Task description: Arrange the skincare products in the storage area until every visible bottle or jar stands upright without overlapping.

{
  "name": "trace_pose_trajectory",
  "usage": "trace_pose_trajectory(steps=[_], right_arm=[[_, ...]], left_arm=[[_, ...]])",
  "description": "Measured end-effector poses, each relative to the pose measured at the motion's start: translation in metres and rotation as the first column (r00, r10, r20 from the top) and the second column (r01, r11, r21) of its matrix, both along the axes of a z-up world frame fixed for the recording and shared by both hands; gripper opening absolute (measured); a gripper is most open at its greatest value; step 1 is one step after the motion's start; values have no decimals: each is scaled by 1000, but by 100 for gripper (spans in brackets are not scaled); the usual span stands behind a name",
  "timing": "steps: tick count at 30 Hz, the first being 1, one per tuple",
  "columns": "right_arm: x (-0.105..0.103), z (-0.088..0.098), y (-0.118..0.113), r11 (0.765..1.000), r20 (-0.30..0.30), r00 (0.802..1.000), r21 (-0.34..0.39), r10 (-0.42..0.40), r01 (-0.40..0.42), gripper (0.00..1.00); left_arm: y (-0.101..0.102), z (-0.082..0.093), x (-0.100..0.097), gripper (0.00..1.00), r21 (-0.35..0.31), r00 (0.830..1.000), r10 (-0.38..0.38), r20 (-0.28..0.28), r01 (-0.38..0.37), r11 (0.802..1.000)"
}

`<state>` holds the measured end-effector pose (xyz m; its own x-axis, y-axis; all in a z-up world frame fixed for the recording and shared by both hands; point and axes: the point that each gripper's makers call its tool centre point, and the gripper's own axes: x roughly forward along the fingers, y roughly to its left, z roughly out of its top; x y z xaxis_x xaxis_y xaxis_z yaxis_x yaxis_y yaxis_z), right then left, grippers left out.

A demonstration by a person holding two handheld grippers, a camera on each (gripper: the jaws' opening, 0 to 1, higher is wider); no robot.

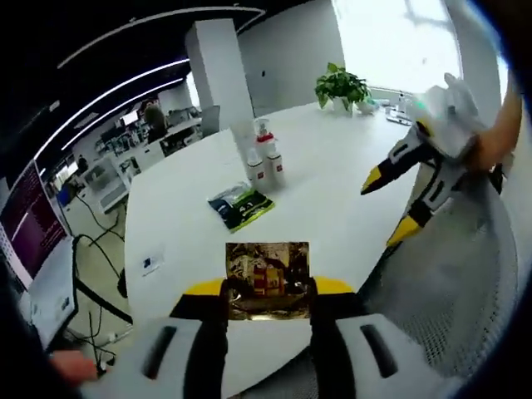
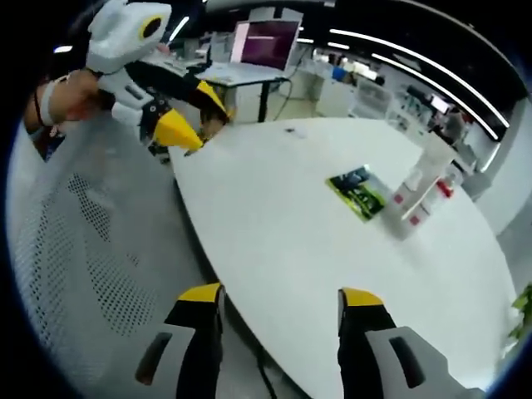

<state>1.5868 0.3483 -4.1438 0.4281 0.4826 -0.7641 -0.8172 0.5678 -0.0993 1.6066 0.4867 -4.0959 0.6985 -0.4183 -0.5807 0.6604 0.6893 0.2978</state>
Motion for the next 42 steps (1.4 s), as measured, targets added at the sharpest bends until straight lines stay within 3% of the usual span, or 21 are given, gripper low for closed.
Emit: trace_pose_trajectory(steps=[1,4,10,13,16,19,23,26,27,30,33,36,39,42], right_arm=[[-1,0,2,1000,-15,1000,13,3,-2,59],[-1,9,10,994,-52,998,107,-17,23,59],[1,34,32,955,-141,990,289,-27,68,55],[4,42,55,936,-161,987,347,1,56,51],[7,48,85,906,-221,975,417,27,69,47],[13,45,104,908,-232,971,416,53,50,44],[12,37,126,894,-330,939,443,91,69,38],[9,28,134,894,-388,915,441,114,76,29],[8,23,136,899,-404,907,431,121,73,22],[7,28,139,878,-446,886,467,130,106,1],[6,28,135,869,-465,878,475,114,139,1],[11,36,132,825,-481,872,525,85,209,0],[19,50,122,758,-496,867,585,52,289,0],[27,61,106,697,-492,871,628,11,346,0]], left_arm=[[-2,0,0,33,38,999,-24,28,23,999],[-6,-4,-3,33,58,998,-50,39,47,997],[-7,-11,-6,33,148,993,-95,68,84,985],[-9,-11,-5,33,151,992,-104,72,92,984],[-8,-16,-7,33,169,992,-113,57,102,980],[-11,-14,-8,33,171,989,-130,71,117,978],[-12,-13,-9,33,176,987,-144,73,130,976],[-15,-9,-11,33,162,984,-156,82,141,977],[-16,-8,-11,33,158,984,-159,82,145,977],[-18,-7,-11,34,162,981,-171,92,155,975],[-18,-6,-11,34,159,979,-178,95,162,974],[-20,-1,-10,34,114,980,-172,102,161,980],[-22,2,-11,37,49,985,-153,82,149,988],[-28,10,-15,42,-65,988,-147,53,150,986]])
